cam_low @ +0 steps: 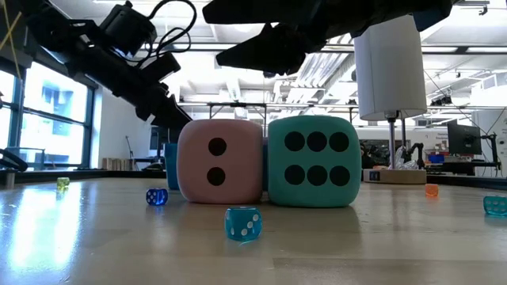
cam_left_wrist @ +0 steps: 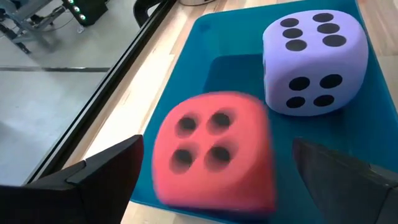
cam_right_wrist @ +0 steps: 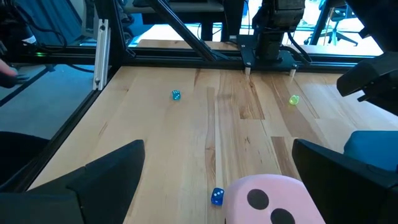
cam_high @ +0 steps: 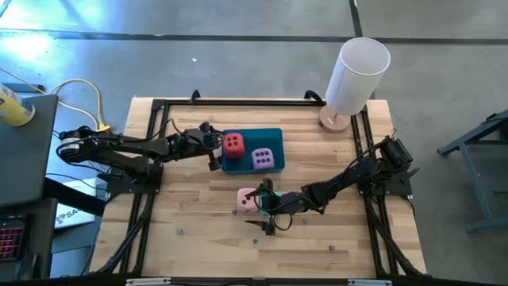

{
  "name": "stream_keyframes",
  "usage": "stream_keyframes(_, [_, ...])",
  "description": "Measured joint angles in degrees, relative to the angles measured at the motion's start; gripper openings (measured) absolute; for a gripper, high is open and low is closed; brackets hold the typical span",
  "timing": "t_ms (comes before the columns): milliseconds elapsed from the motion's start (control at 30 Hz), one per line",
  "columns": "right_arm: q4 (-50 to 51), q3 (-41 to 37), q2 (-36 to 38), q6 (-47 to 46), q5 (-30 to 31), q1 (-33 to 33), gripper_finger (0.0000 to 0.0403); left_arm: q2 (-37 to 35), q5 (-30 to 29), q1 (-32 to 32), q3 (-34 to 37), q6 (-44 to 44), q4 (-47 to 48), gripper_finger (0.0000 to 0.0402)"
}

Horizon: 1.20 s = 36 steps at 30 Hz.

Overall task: Pick & Place Dice
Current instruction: Put the blue green die into the blue bin

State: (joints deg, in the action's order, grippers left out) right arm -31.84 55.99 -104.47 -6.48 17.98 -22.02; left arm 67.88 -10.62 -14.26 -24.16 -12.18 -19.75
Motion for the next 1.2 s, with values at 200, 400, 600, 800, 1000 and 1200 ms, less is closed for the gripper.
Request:
stream_keyframes(200, [-0.02,0.0,0.0,0.0,0.0,0.0,0.04,0.0,0.19,0.24,0.0,1.16,-0.21,0.04])
stream_keyframes(400, [-0.02,0.0,-0.01,0.0,0.0,0.0,0.04,-0.01,-0.04,0.25,0.0,5.03,-3.6,0.04])
stream_keyframes(600, [0.33,0.0,-0.02,0.0,0.0,-0.09,0.04,-3.99,-0.12,2.28,0.0,7.12,-3.59,0.04])
stream_keyframes(800, [0.33,0.0,-0.02,0.04,-0.04,-0.87,0.04,-12.76,-0.12,8.06,0.0,4.66,-1.35,0.04])
stream_keyframes(1000, [-0.05,0.0,-0.02,0.11,-0.02,-1.14,0.04,-21.08,0.14,15.45,0.0,15.79,3.77,0.04])
stream_keyframes(1200, [-0.57,0.0,-0.02,-2.59,-0.83,-1.14,0.04,-25.61,3.99,22.56,0.0,19.51,9.7,0.04])
